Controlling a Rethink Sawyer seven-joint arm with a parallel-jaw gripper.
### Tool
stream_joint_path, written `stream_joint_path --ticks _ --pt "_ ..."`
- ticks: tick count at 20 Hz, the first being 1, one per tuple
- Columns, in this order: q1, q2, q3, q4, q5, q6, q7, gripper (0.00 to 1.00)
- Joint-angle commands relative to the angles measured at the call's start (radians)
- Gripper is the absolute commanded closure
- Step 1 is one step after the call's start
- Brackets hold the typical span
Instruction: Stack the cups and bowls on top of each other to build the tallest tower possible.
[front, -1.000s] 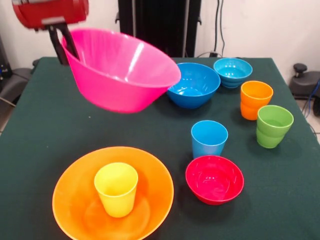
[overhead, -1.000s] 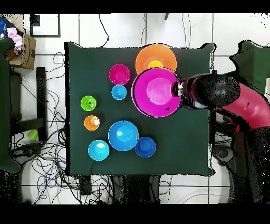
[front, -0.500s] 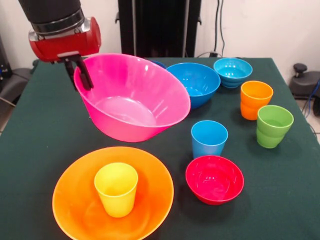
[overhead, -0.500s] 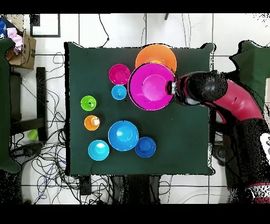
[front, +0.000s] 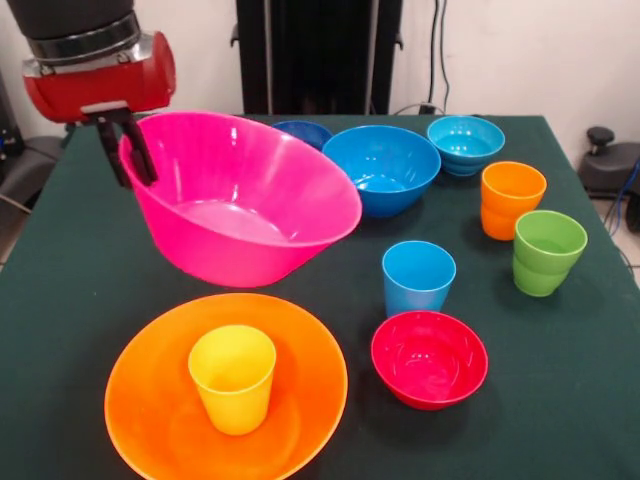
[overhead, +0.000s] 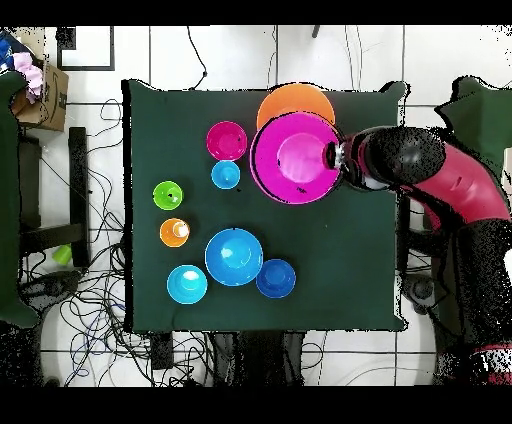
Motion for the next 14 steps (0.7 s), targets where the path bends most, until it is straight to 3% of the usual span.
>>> stream_joint_path --ticks 1,9,14 --pt "0.020 0.017 0.041 -0.140 -0.013 0.138 -0.019 1.00" --pt "0.050 0.095 0.058 -0.327 -0.009 0.245 -0.016 1.00" --pt "0.062 0.106 0.049 -0.318 -0.013 0.207 0.005 1.00"
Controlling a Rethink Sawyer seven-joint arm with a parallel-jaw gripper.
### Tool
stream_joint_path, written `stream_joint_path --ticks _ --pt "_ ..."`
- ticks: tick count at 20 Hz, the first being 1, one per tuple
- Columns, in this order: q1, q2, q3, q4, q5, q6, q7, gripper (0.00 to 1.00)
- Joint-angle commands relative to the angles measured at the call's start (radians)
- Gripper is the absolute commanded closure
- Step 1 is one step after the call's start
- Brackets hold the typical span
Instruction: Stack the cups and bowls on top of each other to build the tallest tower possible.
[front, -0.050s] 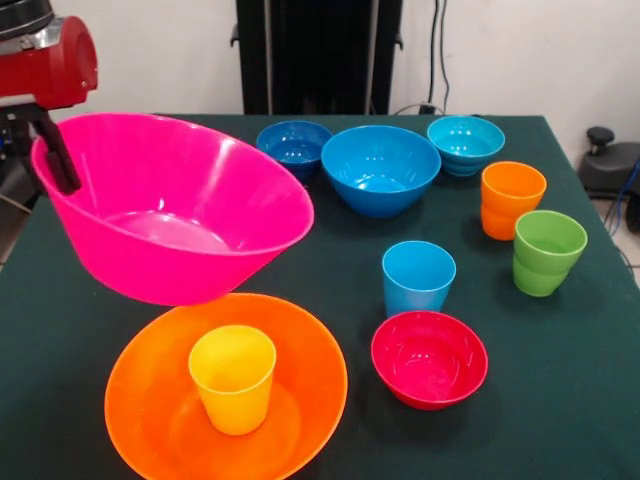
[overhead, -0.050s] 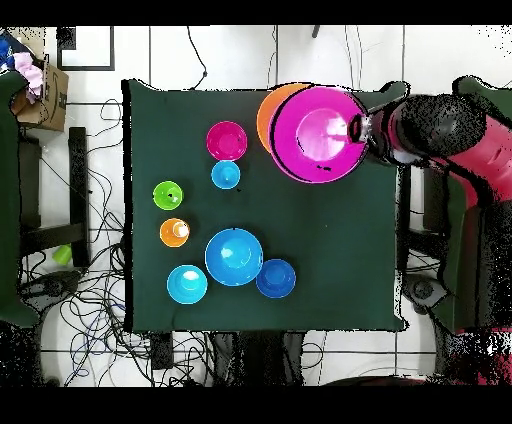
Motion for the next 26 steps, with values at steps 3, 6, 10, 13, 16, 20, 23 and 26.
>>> stream_joint_path --ticks 3,6,10,13,16,20,23,26 --pt "0.063 0.059 0.044 -0.071 -0.018 0.021 0.015 1.00" --pt "0.081 0.088 0.039 -0.099 -0.023 0.001 0.033 1.00" --pt "0.108 0.107 0.024 -0.143 -0.021 0.015 0.071 1.00" --pt "0.112 0.102 0.017 -0.131 -0.016 0.003 0.079 1.00" --pt "0.120 0.106 0.009 -0.149 -0.017 0.017 0.078 1.00" --pt "0.127 0.123 0.008 -0.173 -0.014 0.019 0.075 1.00" --pt "0.121 0.128 0.009 -0.175 -0.012 0.016 0.060 1.00" --pt "0.109 0.134 0.014 -0.178 -0.013 0.017 0.034 1.00"
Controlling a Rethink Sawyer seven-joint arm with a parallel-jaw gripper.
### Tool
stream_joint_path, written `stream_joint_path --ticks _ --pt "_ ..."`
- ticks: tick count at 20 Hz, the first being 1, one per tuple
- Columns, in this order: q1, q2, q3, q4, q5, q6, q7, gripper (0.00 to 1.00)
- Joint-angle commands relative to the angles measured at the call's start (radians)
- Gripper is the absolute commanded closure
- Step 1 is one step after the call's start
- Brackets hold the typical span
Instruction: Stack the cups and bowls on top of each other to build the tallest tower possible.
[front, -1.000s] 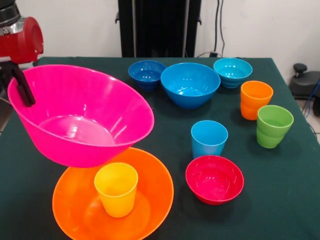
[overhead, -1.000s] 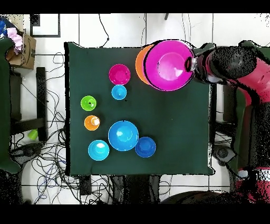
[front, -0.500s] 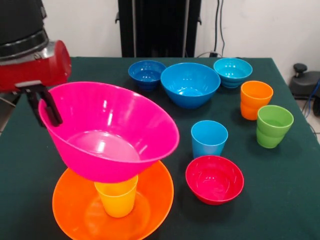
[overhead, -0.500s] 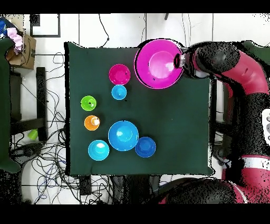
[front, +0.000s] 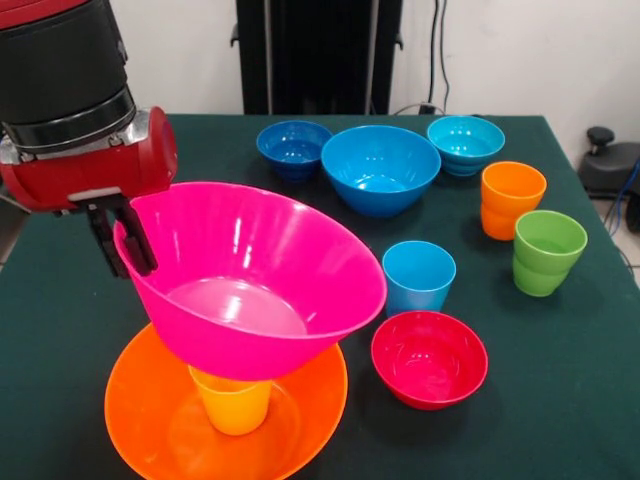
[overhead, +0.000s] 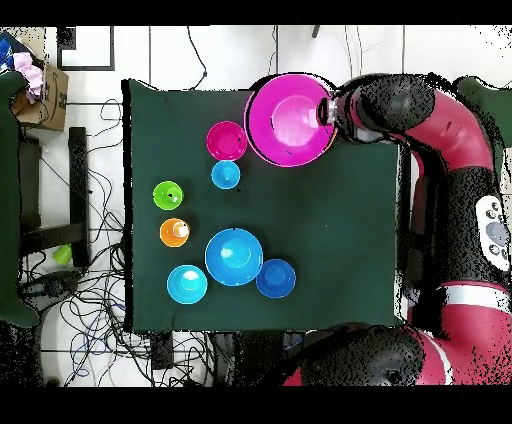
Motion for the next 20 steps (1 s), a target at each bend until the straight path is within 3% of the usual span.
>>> stream_joint_path --ticks 1,7,13,20 --pt "0.005 0.001 0.016 -0.041 -0.011 0.019 0.025 1.00" --pt "-0.004 0.006 0.020 -0.021 -0.012 -0.005 0.014 1.00" --pt "0.017 0.049 0.025 -0.081 -0.010 0.023 0.030 1.00" --pt "0.034 0.045 0.002 -0.054 -0.023 -0.006 0.058 1.00"
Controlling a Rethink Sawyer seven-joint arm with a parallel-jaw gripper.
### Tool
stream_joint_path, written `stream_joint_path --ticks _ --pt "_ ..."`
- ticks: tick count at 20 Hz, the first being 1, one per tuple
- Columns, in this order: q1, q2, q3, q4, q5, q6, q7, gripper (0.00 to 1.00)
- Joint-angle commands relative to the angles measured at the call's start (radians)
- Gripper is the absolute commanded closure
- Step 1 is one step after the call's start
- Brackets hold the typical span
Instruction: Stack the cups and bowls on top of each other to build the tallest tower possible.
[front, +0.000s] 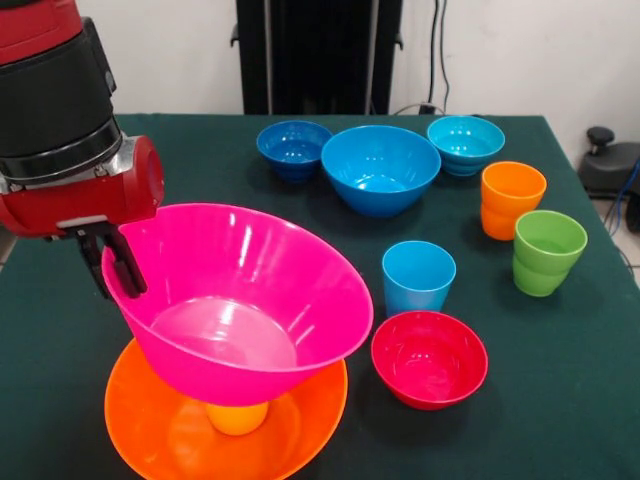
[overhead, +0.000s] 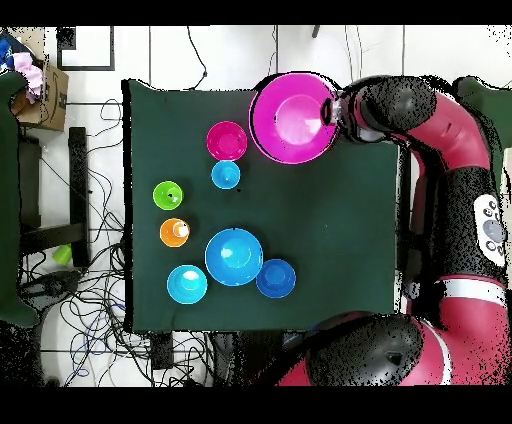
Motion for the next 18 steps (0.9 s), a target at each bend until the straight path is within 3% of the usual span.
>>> stream_joint_path --ticks 1,9,14,18 --pt "0.031 0.000 0.005 -0.003 -0.030 -0.024 0.041 1.00" --pt "0.037 0.014 -0.001 -0.001 -0.034 -0.043 0.052 1.00" --pt "0.014 -0.005 -0.001 0.094 -0.029 -0.091 0.052 1.00" --pt "0.024 0.025 -0.026 0.137 -0.051 -0.169 0.090 1.00"
